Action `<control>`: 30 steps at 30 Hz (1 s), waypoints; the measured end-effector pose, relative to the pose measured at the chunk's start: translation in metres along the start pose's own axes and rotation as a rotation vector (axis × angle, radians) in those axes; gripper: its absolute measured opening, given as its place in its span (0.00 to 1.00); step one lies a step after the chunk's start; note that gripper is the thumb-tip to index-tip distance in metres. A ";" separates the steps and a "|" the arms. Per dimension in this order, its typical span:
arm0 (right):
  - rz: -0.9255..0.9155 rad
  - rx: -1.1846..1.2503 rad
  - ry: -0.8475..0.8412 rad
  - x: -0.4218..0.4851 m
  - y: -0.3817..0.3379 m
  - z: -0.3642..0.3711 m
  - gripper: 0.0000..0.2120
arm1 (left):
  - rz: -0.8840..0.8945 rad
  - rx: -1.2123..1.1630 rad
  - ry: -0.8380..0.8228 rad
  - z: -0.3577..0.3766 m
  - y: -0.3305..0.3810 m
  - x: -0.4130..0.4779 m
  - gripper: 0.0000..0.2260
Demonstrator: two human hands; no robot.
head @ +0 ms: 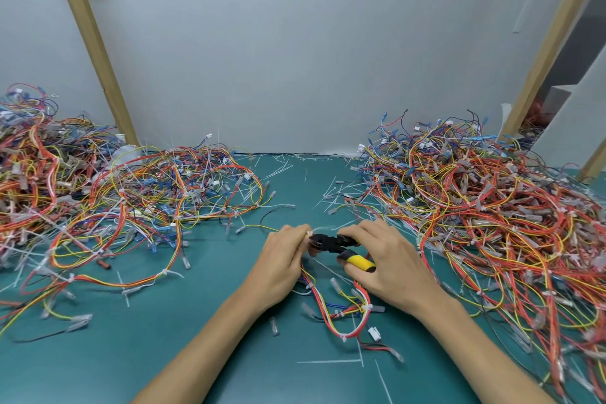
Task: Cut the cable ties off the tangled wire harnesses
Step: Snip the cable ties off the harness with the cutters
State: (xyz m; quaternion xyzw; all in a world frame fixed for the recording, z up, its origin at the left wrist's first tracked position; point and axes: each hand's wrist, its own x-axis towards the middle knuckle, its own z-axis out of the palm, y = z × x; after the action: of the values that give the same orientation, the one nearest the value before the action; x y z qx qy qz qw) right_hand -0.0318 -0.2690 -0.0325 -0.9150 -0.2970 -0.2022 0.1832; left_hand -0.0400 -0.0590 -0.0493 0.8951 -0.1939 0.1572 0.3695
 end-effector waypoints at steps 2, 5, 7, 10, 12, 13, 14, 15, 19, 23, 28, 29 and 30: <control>0.043 0.039 0.002 0.000 0.000 0.001 0.17 | 0.014 -0.014 -0.004 -0.001 0.001 -0.001 0.13; 0.094 0.070 0.017 0.000 0.004 0.001 0.17 | 0.024 -0.046 -0.001 -0.002 0.002 0.000 0.14; 0.106 0.075 0.001 0.000 0.006 0.000 0.17 | 0.035 -0.041 -0.008 -0.002 0.001 0.001 0.14; 0.086 0.071 -0.021 -0.001 0.005 0.001 0.17 | 0.049 -0.014 -0.018 -0.002 0.001 0.001 0.13; 0.075 0.077 -0.024 -0.001 0.003 0.001 0.17 | 0.048 -0.004 -0.021 -0.002 0.001 0.000 0.13; 0.070 0.081 -0.025 -0.001 0.002 0.001 0.17 | 0.047 0.003 -0.027 -0.002 0.001 0.001 0.13; 0.065 0.081 -0.027 -0.001 0.001 0.001 0.17 | 0.046 0.013 -0.036 -0.003 0.000 0.001 0.12; 0.060 0.078 -0.027 -0.001 0.001 0.002 0.17 | 0.048 0.022 -0.044 -0.003 0.000 0.000 0.12; 0.045 0.054 -0.001 -0.001 -0.001 0.001 0.15 | 0.067 0.037 -0.059 -0.003 -0.001 -0.001 0.13; 0.022 -0.022 0.026 0.001 -0.002 -0.001 0.15 | 0.063 0.056 -0.069 -0.003 -0.002 -0.001 0.14; 0.015 -0.071 0.031 0.002 -0.001 -0.003 0.17 | 0.045 0.052 -0.074 -0.001 -0.004 0.000 0.13; 0.009 -0.082 0.034 0.002 -0.002 -0.003 0.16 | 0.038 0.044 -0.073 -0.001 -0.004 0.000 0.13; -0.002 -0.099 0.040 0.001 -0.003 -0.002 0.16 | 0.031 0.031 -0.066 -0.001 -0.003 0.000 0.13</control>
State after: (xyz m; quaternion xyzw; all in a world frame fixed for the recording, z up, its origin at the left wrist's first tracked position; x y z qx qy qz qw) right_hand -0.0333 -0.2672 -0.0292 -0.9184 -0.2839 -0.2352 0.1436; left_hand -0.0382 -0.0561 -0.0506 0.9022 -0.2177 0.1361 0.3466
